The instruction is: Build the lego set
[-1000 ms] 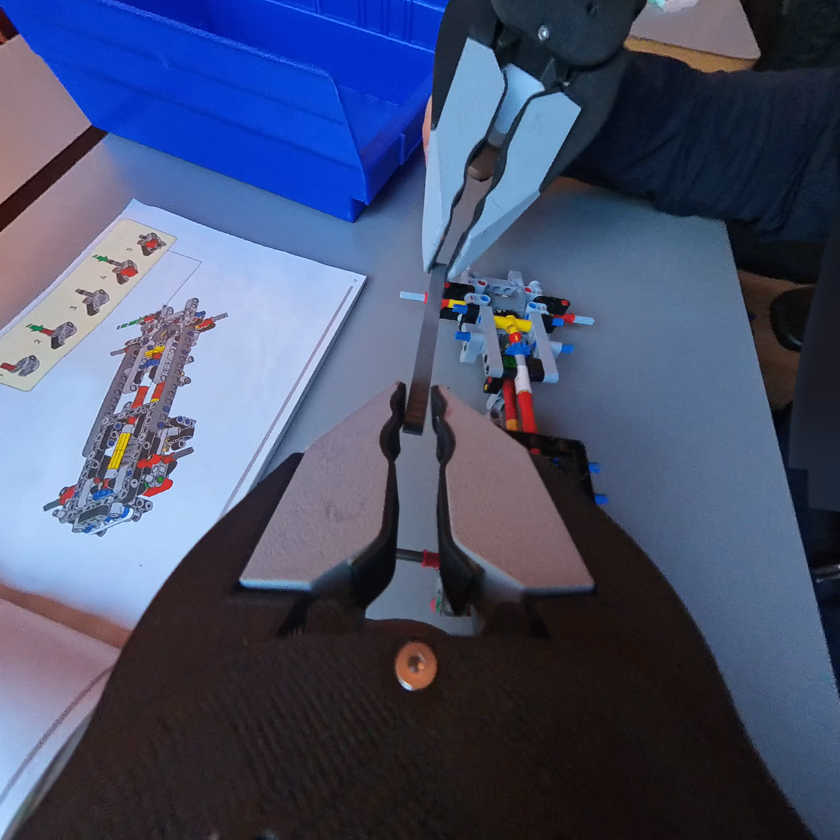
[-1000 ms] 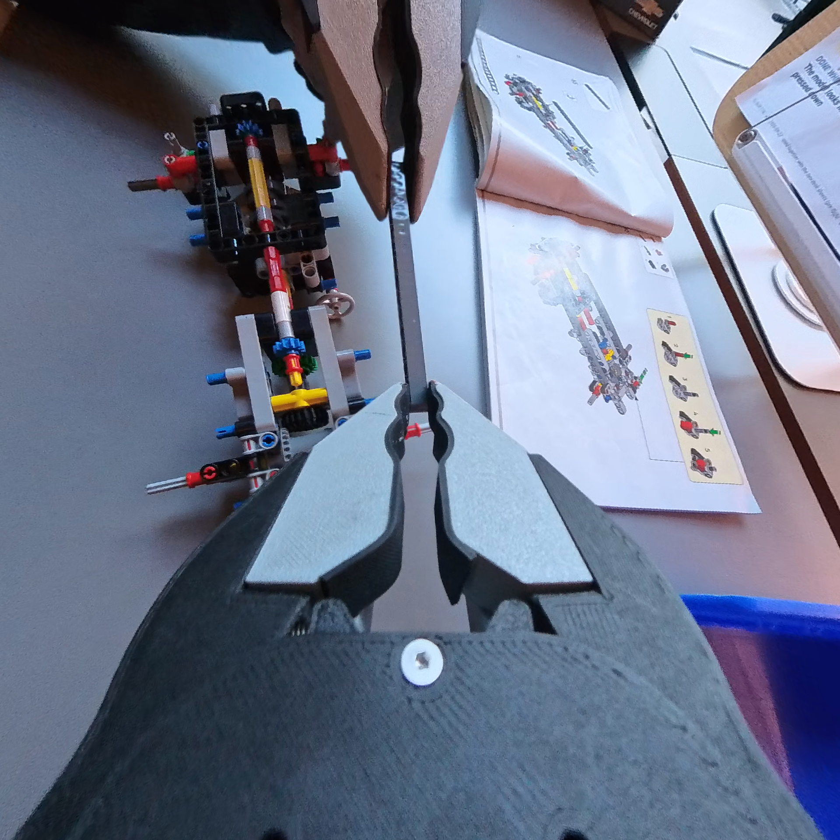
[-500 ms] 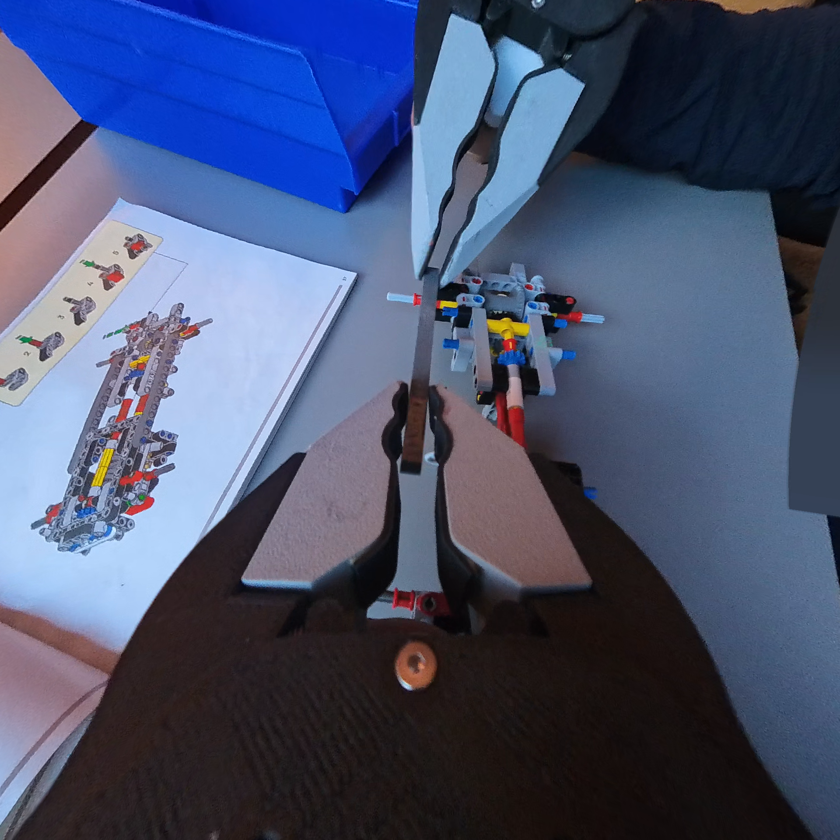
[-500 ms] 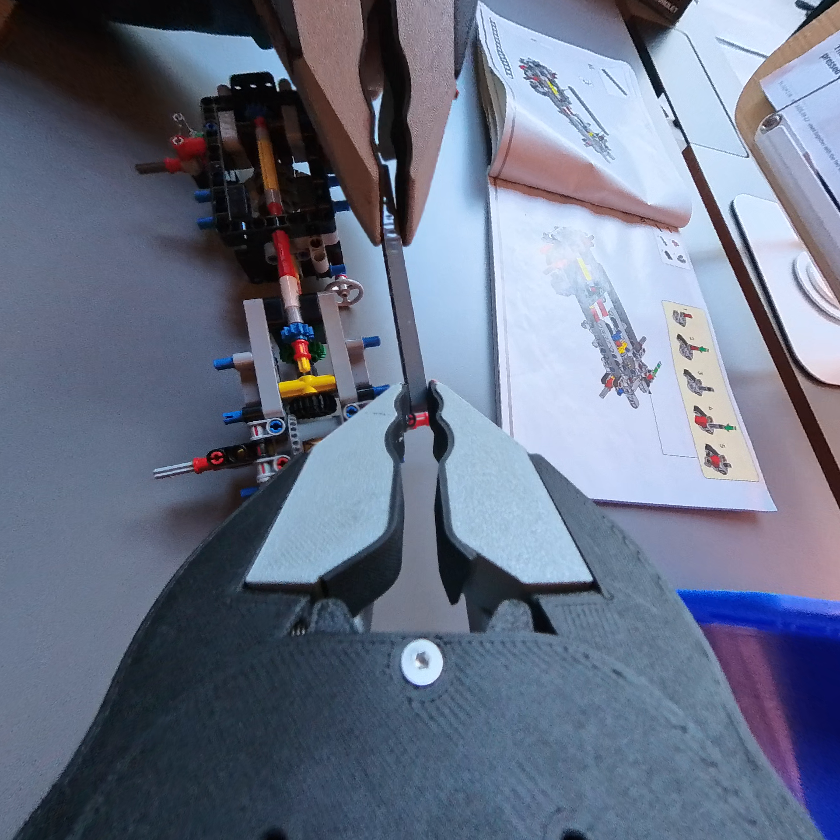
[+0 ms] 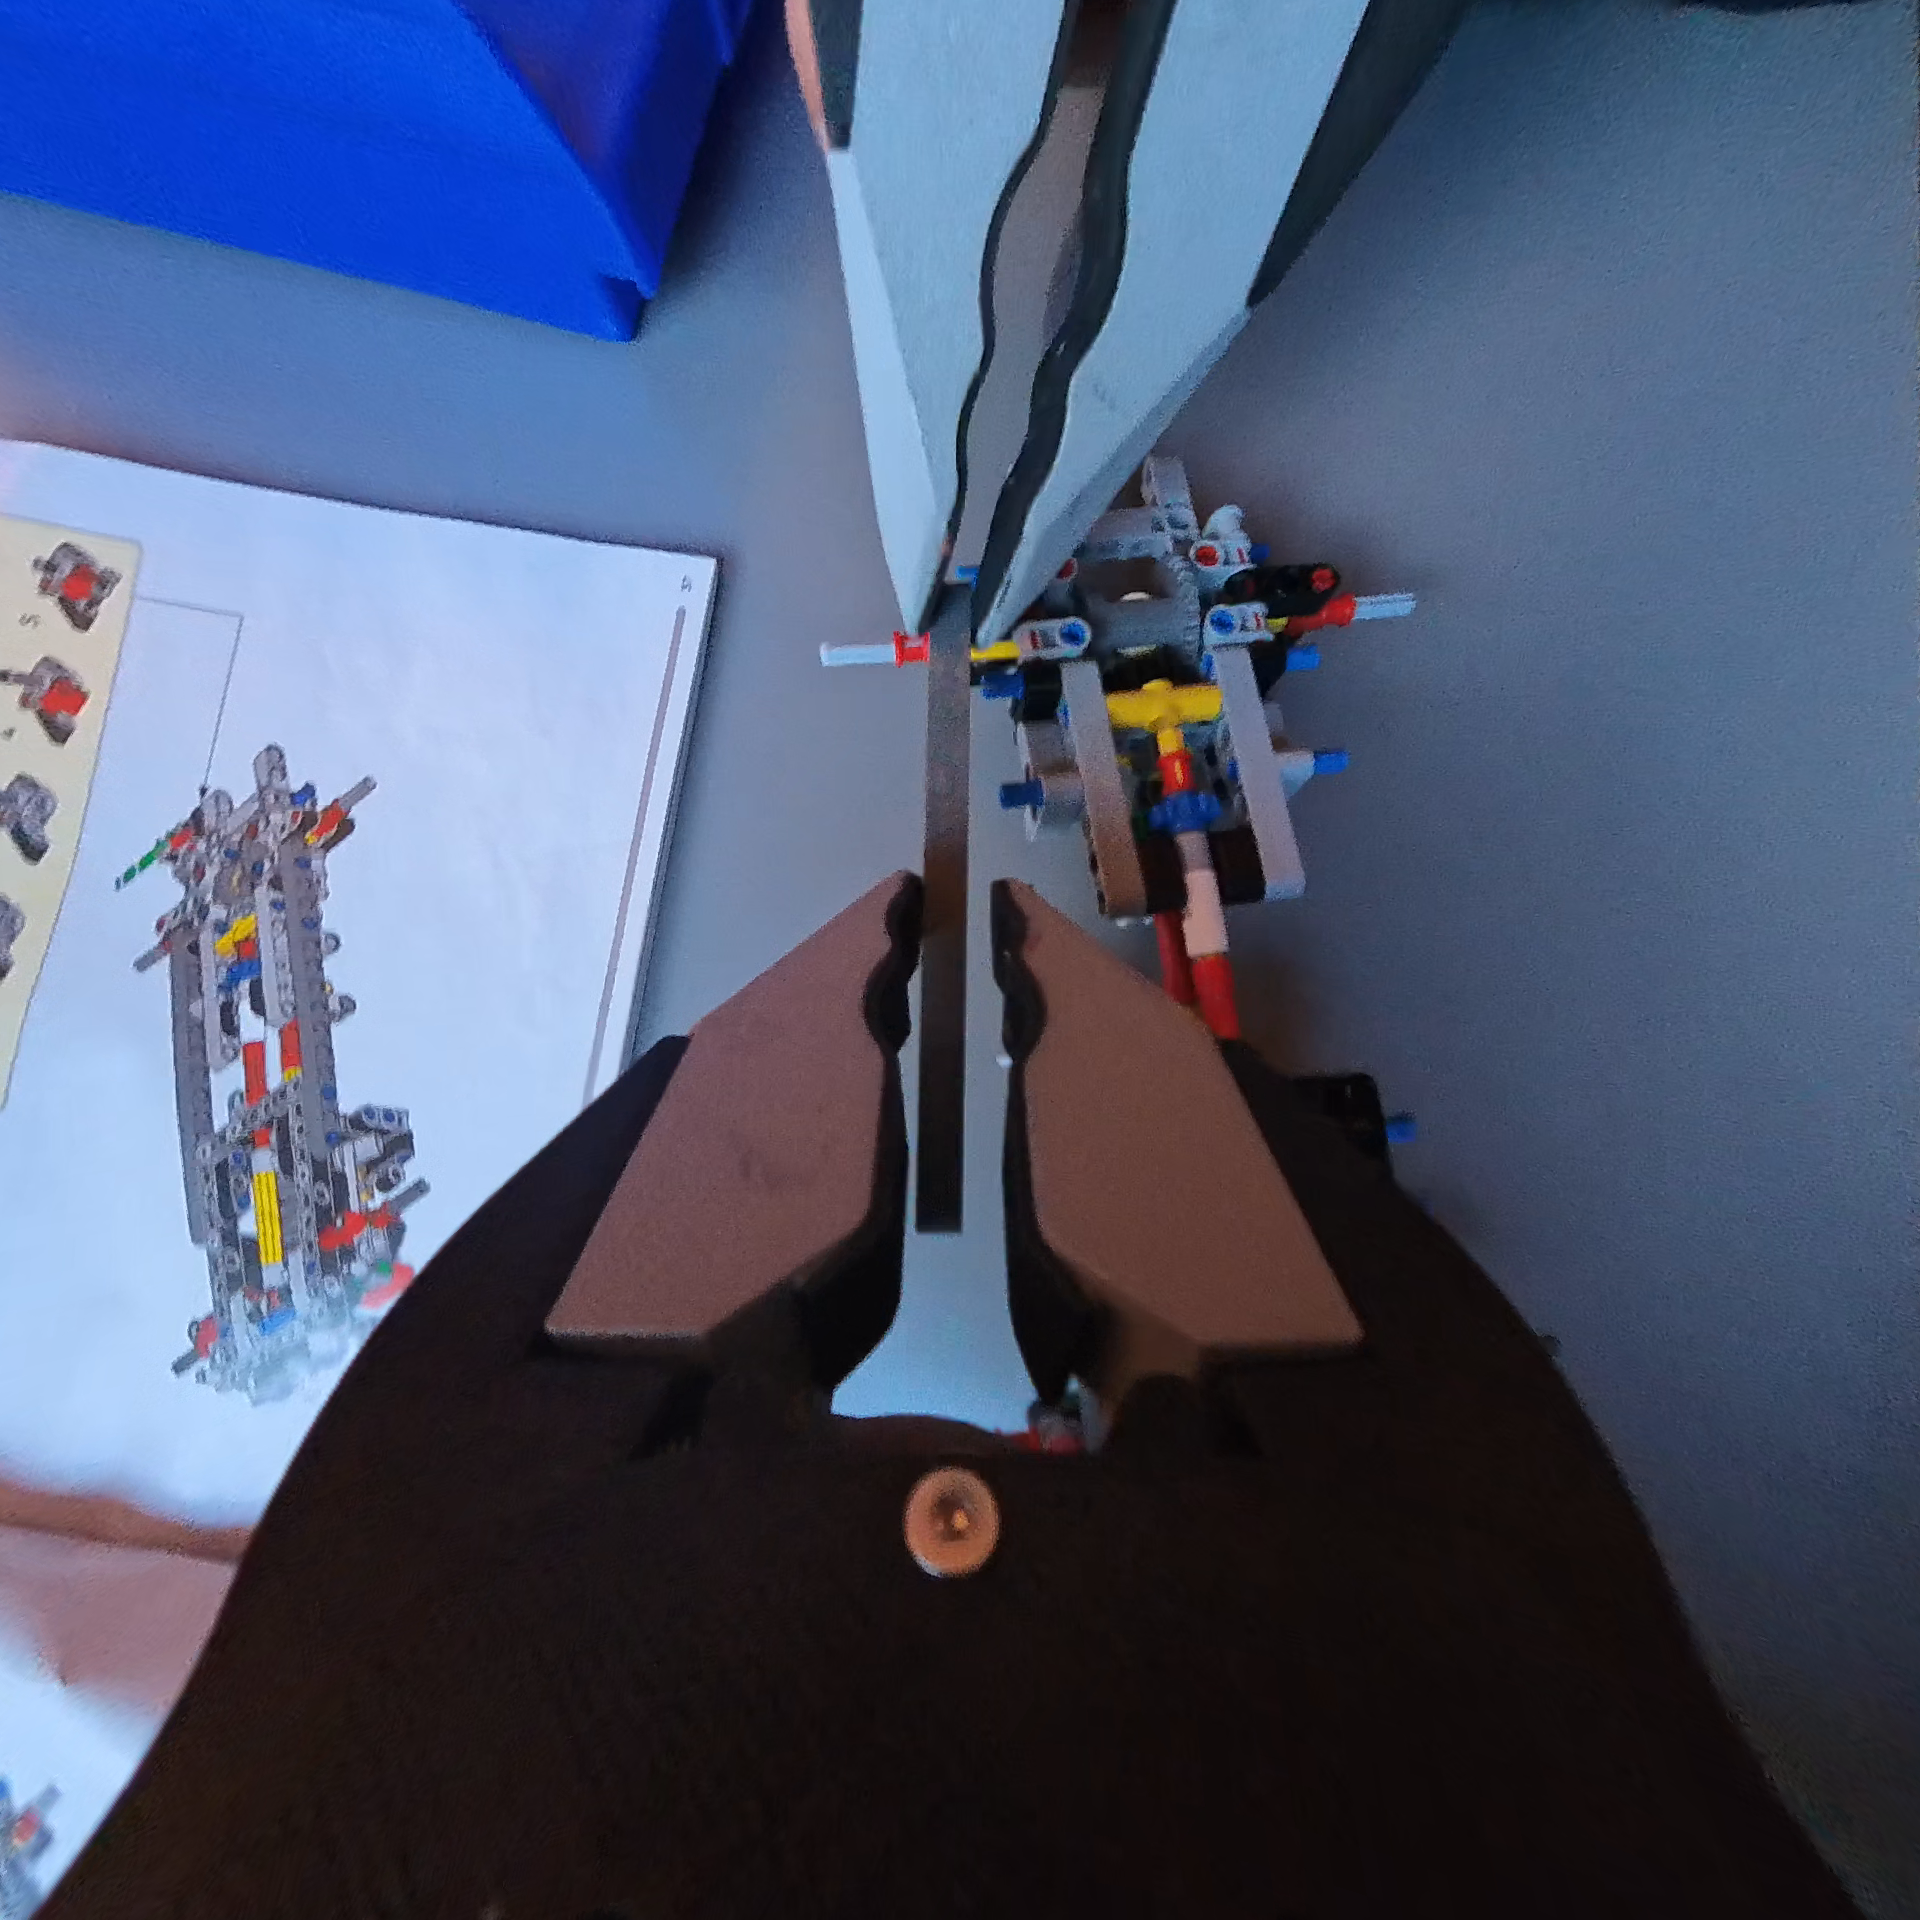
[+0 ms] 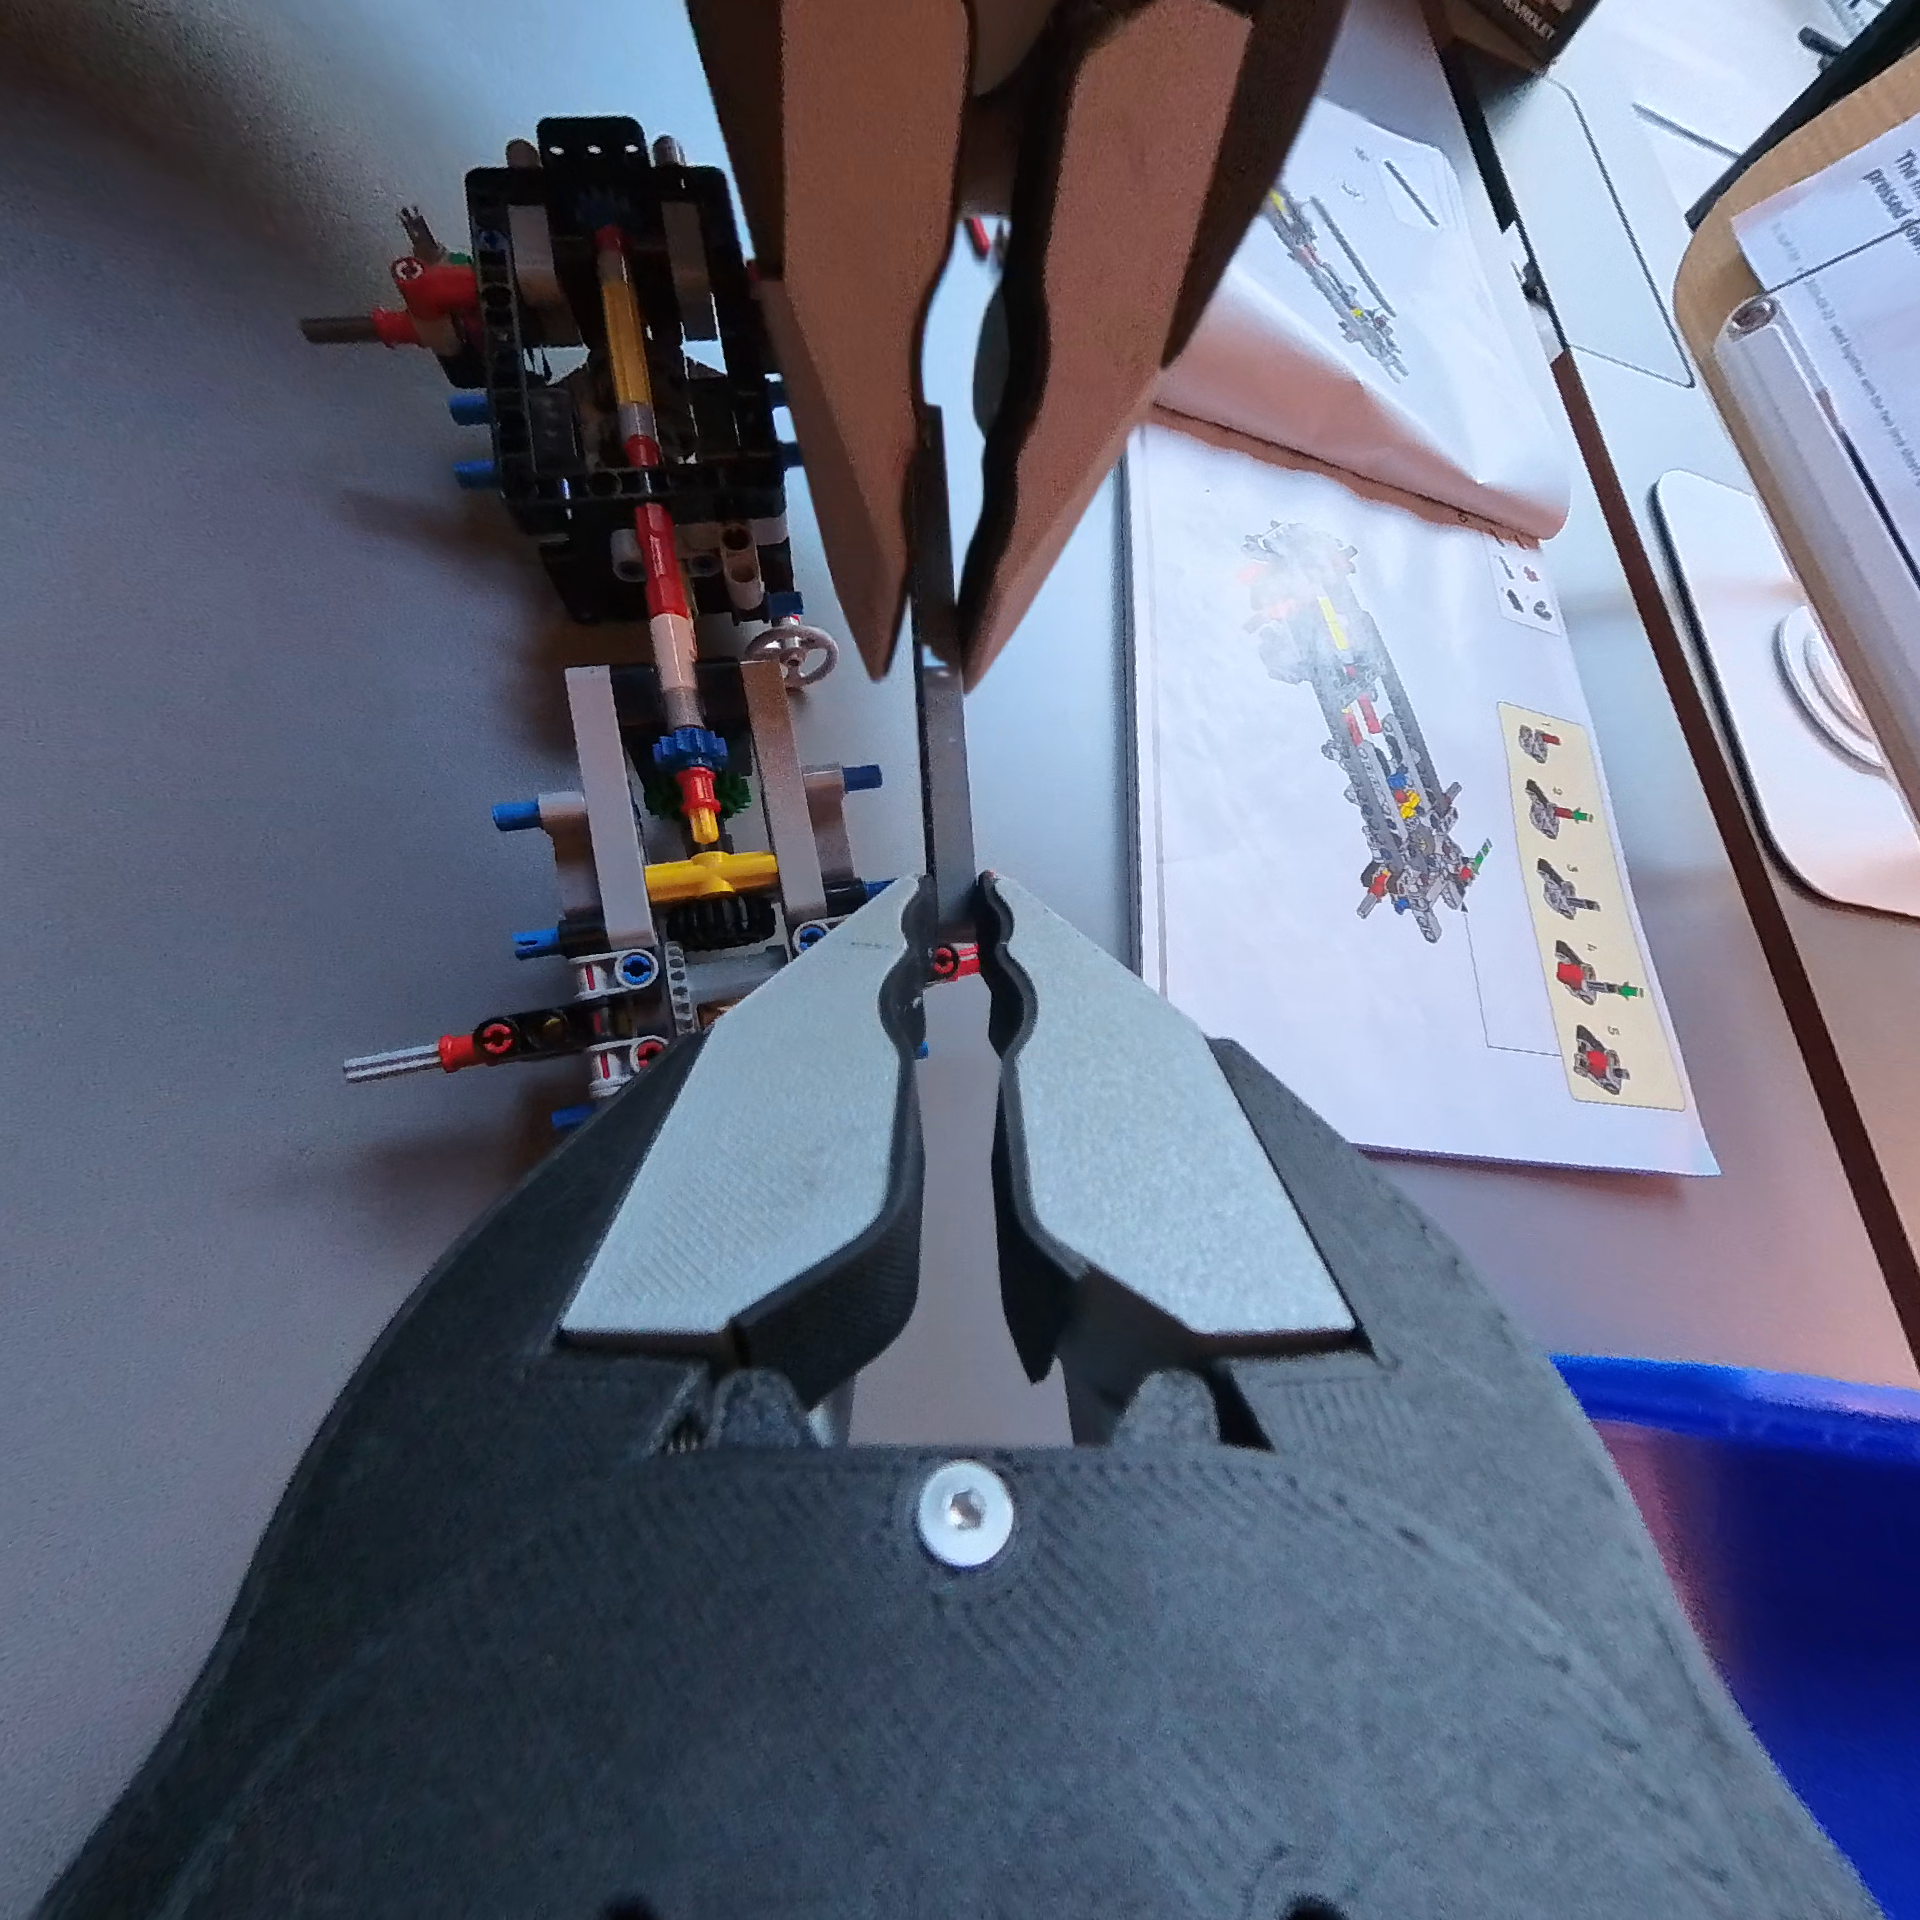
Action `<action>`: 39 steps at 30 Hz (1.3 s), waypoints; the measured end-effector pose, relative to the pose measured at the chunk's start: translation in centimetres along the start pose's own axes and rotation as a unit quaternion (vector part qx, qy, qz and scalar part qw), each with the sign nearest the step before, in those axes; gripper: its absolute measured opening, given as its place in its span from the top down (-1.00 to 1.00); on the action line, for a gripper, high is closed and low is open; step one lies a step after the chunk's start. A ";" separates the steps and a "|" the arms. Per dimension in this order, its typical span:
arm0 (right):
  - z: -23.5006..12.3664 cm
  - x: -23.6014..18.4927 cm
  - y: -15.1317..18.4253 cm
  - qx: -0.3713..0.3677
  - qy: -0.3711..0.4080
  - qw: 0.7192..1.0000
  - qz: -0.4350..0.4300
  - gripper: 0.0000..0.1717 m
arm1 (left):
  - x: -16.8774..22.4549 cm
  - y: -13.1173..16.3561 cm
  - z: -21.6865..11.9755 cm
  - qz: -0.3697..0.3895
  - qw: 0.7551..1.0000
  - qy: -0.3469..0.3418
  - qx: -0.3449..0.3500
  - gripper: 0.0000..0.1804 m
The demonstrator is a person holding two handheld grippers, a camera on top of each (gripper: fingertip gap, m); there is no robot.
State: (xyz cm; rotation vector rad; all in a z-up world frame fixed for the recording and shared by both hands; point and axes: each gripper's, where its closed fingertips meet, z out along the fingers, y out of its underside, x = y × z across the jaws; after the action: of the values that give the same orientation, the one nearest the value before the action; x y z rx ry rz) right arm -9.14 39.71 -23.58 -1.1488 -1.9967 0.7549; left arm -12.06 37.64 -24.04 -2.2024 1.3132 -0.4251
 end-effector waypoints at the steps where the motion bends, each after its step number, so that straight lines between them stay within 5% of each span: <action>1: 0.0 0.0 0.0 0.000 0.000 1.000 -0.001 0.95 | -0.1 -0.3 0.3 0.001 1.000 0.006 -0.004 0.90; 9: 0.0 -0.4 0.8 -0.005 -0.022 1.000 0.020 0.95 | 0.1 -1.4 1.3 -0.015 1.000 0.013 -0.006 0.93; 14: -1.2 -0.9 0.1 0.012 -0.047 0.998 0.048 0.40 | -0.5 -0.9 1.0 -0.028 0.999 0.001 -0.030 0.93; 31: 1.4 -4.6 0.3 -0.043 -0.088 0.995 0.032 -0.09 | -0.2 0.3 0.9 -0.057 0.997 -0.012 -0.056 0.93; 39: 1.9 -4.3 1.2 -0.081 -0.063 0.994 0.023 -0.04 | 0.0 -0.2 0.8 -0.035 0.998 -0.023 -0.054 0.93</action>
State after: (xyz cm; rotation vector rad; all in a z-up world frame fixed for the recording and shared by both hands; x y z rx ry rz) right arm -8.58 36.13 -26.81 -1.2713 -2.1756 0.7152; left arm -11.54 37.93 -24.57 -2.3395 1.2642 -0.3348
